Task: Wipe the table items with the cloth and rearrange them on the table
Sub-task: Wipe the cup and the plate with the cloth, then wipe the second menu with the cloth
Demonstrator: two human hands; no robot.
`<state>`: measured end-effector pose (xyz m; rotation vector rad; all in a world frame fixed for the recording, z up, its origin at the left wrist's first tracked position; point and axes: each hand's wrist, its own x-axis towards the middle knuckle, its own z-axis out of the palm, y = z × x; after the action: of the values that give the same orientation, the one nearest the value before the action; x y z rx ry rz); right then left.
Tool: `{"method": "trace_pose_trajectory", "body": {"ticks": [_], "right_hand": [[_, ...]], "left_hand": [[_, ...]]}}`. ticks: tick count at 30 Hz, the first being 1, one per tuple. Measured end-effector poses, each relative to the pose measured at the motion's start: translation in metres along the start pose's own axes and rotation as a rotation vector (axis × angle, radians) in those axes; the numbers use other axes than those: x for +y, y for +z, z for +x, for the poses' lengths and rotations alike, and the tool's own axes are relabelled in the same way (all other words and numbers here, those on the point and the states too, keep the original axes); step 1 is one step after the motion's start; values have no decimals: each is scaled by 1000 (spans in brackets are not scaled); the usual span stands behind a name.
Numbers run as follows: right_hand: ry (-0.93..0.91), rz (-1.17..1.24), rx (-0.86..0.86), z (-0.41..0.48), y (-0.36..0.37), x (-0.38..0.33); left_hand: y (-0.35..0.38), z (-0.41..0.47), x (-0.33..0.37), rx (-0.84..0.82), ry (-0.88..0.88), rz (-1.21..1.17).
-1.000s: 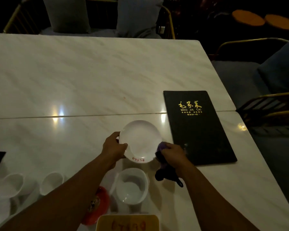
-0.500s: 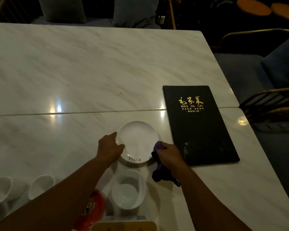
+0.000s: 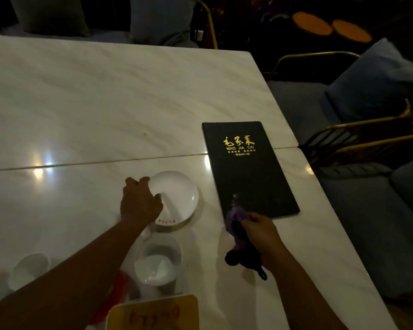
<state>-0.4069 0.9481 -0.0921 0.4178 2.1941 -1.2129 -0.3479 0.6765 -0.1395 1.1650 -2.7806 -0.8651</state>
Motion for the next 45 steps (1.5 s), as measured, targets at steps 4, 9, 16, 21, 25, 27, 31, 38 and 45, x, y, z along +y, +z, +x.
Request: {"method": "trace_pose_trajectory", "body": {"ticks": [4, 9, 16, 21, 25, 27, 31, 38, 45], "right_hand": [[41, 76, 138, -24, -37, 23], [36, 84, 182, -45, -81, 41], [-46, -57, 127, 19, -137, 39], [9, -146, 25, 81, -166, 35], [34, -267, -76, 105, -180, 26], [46, -270, -139, 115, -182, 26], [55, -272, -229, 128, -181, 28], [35, -289, -190, 138, -180, 37], [55, -248, -196, 145, -180, 45]], "left_hand": [[3, -18, 47, 9, 203, -174], [26, -57, 98, -195, 273, -241], [73, -81, 151, -344, 20, -303], [107, -77, 179, -280, -172, -256], [121, -76, 188, -224, -273, -205], [126, -74, 195, -207, -293, -208], [131, -66, 211, -220, -423, -254], [140, -74, 222, -14, -470, -185], [135, -78, 210, -75, -560, -315]]}}
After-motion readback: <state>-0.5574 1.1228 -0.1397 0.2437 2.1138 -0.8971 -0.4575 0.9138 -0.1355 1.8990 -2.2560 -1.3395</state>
